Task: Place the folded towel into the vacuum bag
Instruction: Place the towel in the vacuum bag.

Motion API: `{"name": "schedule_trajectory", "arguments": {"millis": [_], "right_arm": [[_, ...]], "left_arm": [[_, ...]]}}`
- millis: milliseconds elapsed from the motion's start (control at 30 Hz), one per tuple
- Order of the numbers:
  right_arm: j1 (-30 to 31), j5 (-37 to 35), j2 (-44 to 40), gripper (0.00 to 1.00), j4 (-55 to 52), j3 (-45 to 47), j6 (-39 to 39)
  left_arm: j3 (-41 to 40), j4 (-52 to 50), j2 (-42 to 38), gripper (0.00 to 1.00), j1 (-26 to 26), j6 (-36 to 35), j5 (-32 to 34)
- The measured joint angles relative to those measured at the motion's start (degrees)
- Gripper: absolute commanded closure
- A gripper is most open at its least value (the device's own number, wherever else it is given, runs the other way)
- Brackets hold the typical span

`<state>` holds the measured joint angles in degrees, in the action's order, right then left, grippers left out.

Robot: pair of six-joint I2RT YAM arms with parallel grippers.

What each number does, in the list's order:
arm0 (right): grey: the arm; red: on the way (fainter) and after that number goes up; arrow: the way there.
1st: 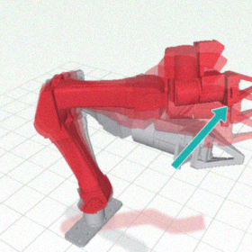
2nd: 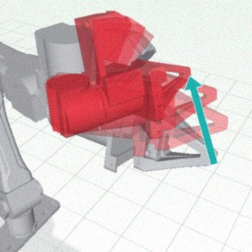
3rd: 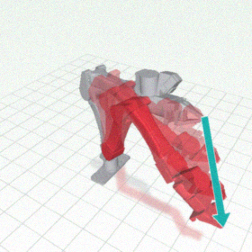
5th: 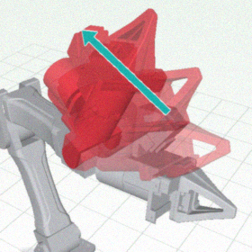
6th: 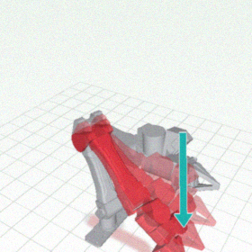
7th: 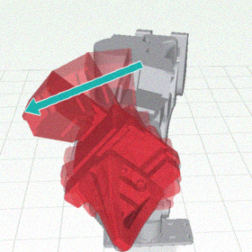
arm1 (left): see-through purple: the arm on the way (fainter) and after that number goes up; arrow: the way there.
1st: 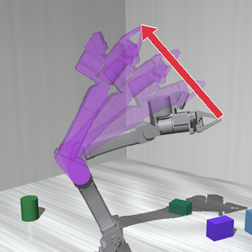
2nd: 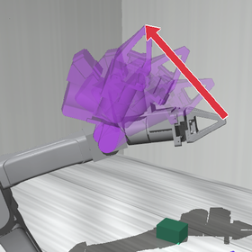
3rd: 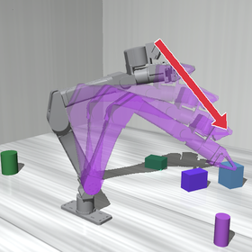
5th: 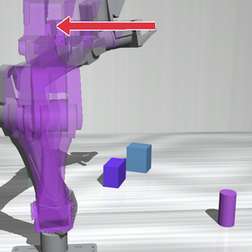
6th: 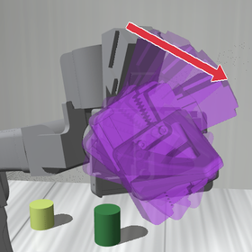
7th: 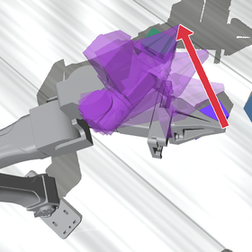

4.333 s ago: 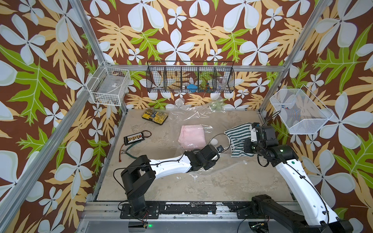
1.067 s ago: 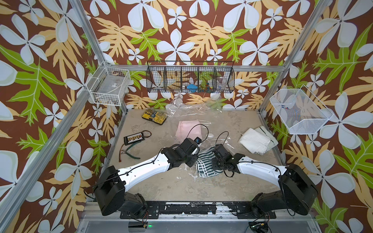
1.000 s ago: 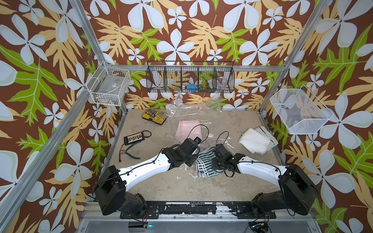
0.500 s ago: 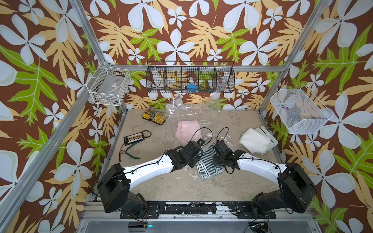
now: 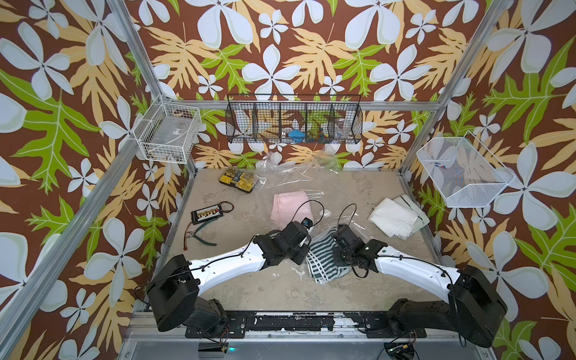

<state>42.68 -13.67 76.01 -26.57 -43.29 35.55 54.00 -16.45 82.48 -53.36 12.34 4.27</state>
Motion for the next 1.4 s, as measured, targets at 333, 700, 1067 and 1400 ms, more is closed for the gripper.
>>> {"name": "schedule_trajectory", "arguments": {"millis": [333, 700, 1067, 1400], "right_arm": [[5.7, -13.5, 9.2, 0.71, -1.1, -2.9, 0.2], [-0.1, -5.5, 5.4, 0.72, 5.0, 1.9, -2.9], [-6.0, 7.0, 1.9, 0.7, 8.4, 4.5, -4.5], [-7.0, 10.9, -0.3, 0.52, 8.5, 4.8, -4.8]], "left_arm": [[0.0, 1.7, 0.7, 0.91, 0.0, 4.3, -3.4], [3.4, -7.7, -8.0, 0.81, -5.0, 15.7, -5.0], [0.2, 7.8, 5.0, 0.87, -12.0, 24.9, -9.4], [4.8, 12.8, 18.0, 0.92, -7.6, 21.8, -3.6]]}}
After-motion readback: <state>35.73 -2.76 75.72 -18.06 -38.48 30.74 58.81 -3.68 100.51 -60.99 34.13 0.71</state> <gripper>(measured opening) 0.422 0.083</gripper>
